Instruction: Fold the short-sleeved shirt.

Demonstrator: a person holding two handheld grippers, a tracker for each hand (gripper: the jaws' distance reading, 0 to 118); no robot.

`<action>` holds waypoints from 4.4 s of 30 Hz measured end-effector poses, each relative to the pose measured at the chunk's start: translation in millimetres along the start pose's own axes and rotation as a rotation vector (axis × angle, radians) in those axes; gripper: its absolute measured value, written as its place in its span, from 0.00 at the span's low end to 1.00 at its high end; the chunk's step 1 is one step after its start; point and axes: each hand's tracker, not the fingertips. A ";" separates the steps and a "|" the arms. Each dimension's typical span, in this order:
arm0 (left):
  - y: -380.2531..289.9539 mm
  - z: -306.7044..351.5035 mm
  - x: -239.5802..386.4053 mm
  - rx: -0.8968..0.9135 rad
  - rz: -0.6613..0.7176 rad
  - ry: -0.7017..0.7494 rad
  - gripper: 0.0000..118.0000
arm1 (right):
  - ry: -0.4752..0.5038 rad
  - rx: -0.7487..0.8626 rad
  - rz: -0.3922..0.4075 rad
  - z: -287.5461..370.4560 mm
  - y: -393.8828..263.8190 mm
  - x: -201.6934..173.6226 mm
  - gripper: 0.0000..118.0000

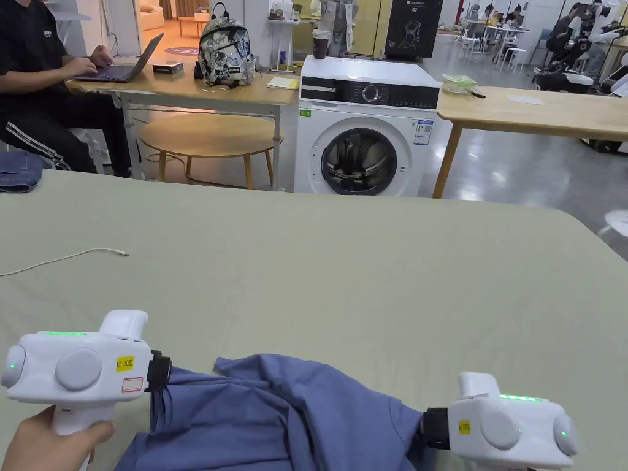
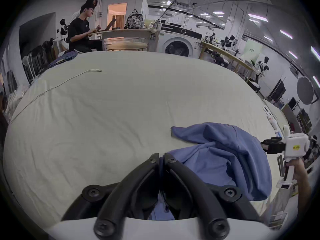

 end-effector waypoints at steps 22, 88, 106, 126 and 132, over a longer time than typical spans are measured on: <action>27.9 51.5 -13.7 0.140 -0.021 0.047 0.00 | -0.081 0.332 0.084 90.0 19.2 -12.0 0.00; 115.3 117.5 -111.9 0.342 0.083 0.288 0.00 | -0.345 0.632 0.053 157.9 150.3 18.5 0.00; -78.4 126.2 -126.0 0.230 0.103 0.268 0.00 | -0.332 0.494 0.104 154.3 -32.2 40.4 0.00; -141.9 78.8 -128.6 0.035 0.063 0.345 0.25 | -0.346 0.345 0.095 113.3 -92.5 40.6 0.38; -123.6 95.1 -95.6 0.212 0.055 0.264 0.25 | -0.261 0.472 0.073 128.2 -81.8 4.6 0.52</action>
